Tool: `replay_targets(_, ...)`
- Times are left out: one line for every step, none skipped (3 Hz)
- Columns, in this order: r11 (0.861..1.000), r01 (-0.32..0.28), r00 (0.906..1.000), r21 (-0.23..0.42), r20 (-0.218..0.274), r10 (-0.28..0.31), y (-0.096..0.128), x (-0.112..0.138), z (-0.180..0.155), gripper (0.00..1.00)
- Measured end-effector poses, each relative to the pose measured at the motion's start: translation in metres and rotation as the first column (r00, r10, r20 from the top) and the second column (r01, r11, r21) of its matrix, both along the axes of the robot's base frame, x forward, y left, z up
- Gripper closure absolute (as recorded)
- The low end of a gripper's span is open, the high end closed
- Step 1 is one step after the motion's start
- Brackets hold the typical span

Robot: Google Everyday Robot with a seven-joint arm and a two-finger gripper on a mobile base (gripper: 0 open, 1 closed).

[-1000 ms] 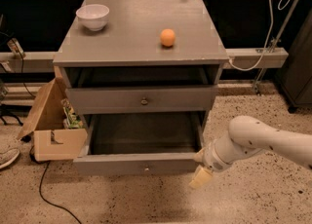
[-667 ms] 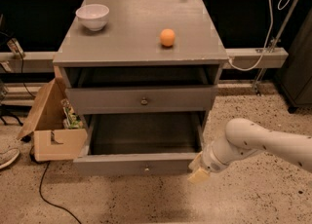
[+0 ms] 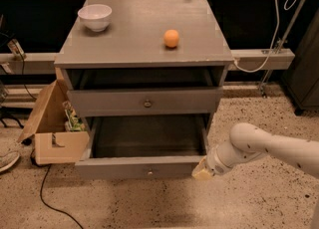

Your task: Close middle drawer

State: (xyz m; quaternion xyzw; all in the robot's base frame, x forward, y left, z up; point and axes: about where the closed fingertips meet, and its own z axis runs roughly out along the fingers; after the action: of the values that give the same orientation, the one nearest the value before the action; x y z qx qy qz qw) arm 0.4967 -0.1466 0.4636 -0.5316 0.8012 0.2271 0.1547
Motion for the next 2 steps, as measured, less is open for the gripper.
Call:
replay_targets(0.998, 0.023, 0.9997, -0.051, -0.003, -0.023, -0.003, 0.003, -0.023, 1.0)
replay_targets(0.989, 0.063, 0.998, -0.136, 0.018, -0.061, -0.013, 0.015, -0.061, 1.0)
